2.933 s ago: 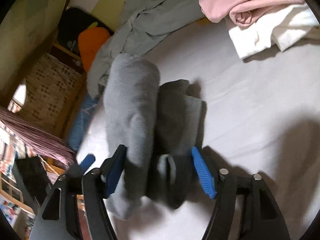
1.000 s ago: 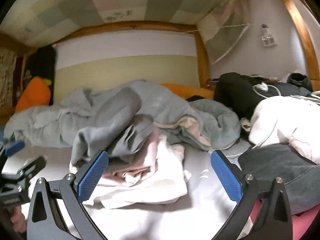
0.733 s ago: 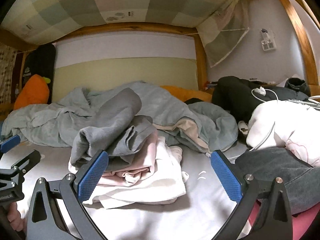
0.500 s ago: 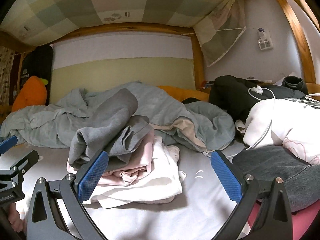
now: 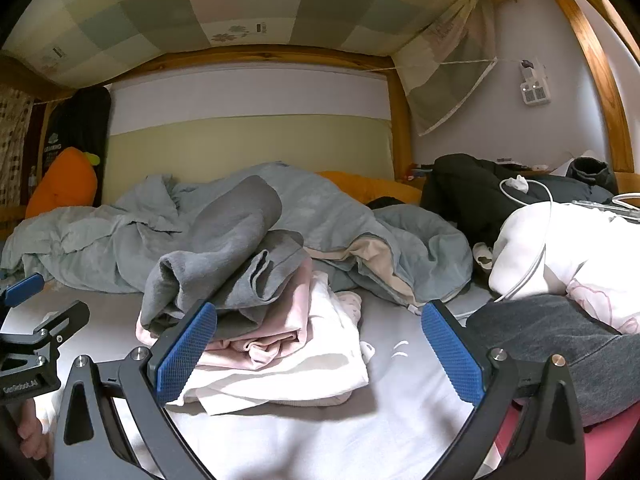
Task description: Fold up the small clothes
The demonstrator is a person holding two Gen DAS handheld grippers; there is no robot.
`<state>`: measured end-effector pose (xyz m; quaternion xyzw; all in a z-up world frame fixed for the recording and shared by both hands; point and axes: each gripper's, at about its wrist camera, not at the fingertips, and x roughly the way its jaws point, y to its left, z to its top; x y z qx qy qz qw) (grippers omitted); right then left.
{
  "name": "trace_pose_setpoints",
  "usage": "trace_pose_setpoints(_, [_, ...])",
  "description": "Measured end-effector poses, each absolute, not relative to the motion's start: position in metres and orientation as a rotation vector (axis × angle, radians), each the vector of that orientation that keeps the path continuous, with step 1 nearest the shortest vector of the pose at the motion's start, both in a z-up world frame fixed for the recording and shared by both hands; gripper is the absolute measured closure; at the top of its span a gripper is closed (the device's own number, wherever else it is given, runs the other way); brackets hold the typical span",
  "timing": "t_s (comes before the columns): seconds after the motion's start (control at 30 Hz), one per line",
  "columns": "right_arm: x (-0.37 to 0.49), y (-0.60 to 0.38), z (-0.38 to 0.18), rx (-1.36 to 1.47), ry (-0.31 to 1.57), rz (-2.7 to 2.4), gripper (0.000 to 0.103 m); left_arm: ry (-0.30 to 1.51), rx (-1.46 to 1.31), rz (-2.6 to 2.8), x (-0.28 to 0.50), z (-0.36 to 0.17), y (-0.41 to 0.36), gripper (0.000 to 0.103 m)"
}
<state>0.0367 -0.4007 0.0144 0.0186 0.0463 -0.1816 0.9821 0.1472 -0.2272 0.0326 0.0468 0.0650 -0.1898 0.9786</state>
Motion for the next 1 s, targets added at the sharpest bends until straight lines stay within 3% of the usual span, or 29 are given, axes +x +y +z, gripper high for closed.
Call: trace_pose_setpoints(1.0, [0.0432, -0.3981, 0.0113, 0.029, 0.111, -0.358, 0.000, 0.156, 0.110, -0.374, 0.1512, 0.0310, -0.2278, 0.000])
